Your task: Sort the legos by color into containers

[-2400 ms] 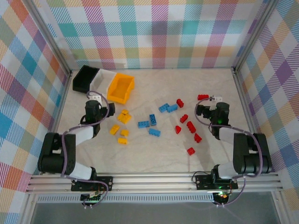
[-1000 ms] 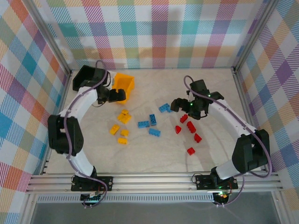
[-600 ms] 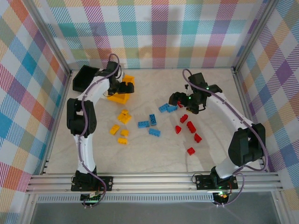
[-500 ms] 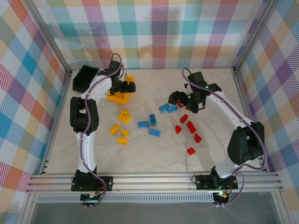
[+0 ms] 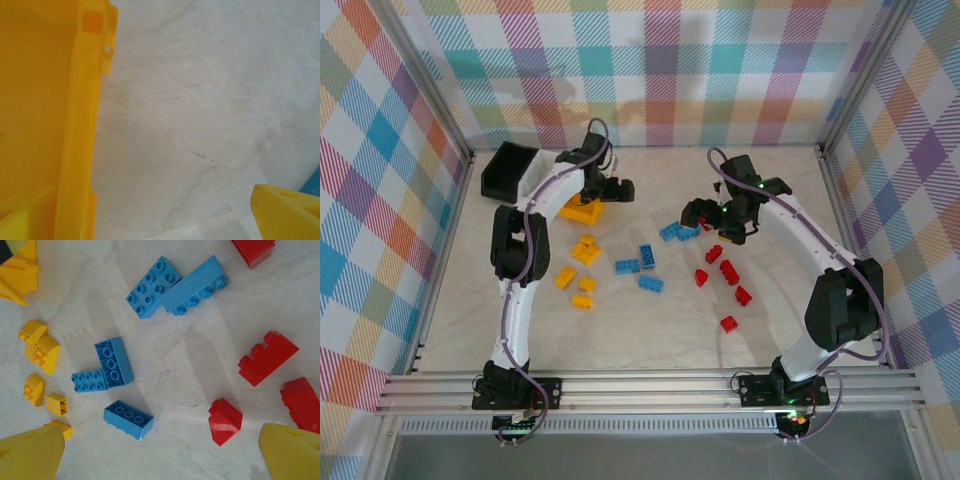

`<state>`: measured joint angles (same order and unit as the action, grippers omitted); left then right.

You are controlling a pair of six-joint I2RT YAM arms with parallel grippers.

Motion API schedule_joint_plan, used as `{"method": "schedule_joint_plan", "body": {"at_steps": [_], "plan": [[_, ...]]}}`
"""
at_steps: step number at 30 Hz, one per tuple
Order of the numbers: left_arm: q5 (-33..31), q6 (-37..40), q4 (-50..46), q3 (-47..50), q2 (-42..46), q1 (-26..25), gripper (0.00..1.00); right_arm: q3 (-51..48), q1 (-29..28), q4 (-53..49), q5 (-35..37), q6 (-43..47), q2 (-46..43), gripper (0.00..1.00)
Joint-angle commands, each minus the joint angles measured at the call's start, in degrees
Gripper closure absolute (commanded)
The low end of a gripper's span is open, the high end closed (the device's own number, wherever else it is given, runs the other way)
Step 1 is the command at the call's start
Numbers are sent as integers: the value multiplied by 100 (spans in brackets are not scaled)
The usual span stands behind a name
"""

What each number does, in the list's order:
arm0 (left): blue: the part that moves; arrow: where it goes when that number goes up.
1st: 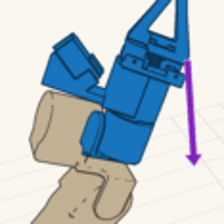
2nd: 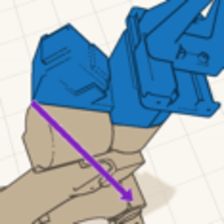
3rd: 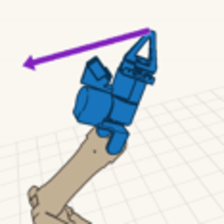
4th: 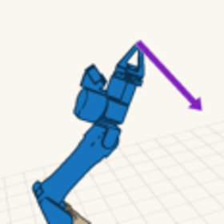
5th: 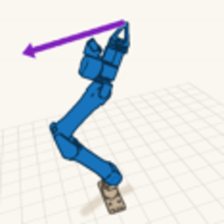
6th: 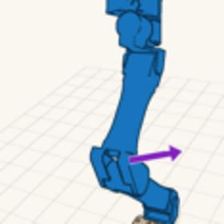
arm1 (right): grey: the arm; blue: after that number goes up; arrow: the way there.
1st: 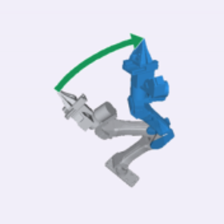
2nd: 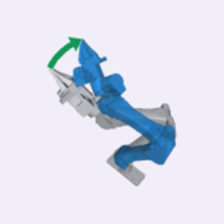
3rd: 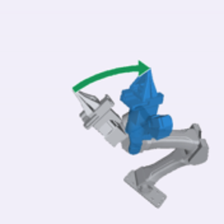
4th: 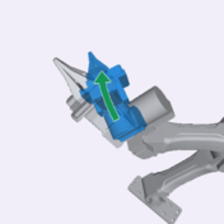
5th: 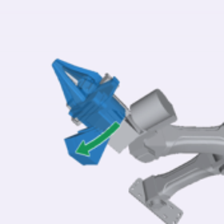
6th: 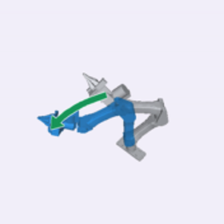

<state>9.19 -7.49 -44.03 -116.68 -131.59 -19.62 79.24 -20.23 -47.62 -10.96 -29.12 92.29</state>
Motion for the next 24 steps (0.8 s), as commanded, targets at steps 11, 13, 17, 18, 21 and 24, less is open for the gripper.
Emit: {"method": "schedule_joint_plan", "body": {"at_steps": [11,13,17,18,21,24], "plan": [[359,-1085,-183,-1183,-800,-955,6,-423,318,-216,323,-58,-876,0],[475,-1301,-150,-1481,-1000,-1049,6,-479,400,-343,331,-49,-996,0],[596,-1545,-221,-1999,-1276,-1153,6,-607,634,-610,364,-119,-1222,2],[609,-1562,-282,-2097,-1288,-1167,6,-642,753,-669,329,-160,-1270,3],[559,-1438,-452,-2147,-1140,-1167,6,-682,1123,-882,287,-323,-1345,5],[447,-1202,-757,-2103,-890,-1167,6,-629,1355,-1128,434,-551,-1229,4]]}}
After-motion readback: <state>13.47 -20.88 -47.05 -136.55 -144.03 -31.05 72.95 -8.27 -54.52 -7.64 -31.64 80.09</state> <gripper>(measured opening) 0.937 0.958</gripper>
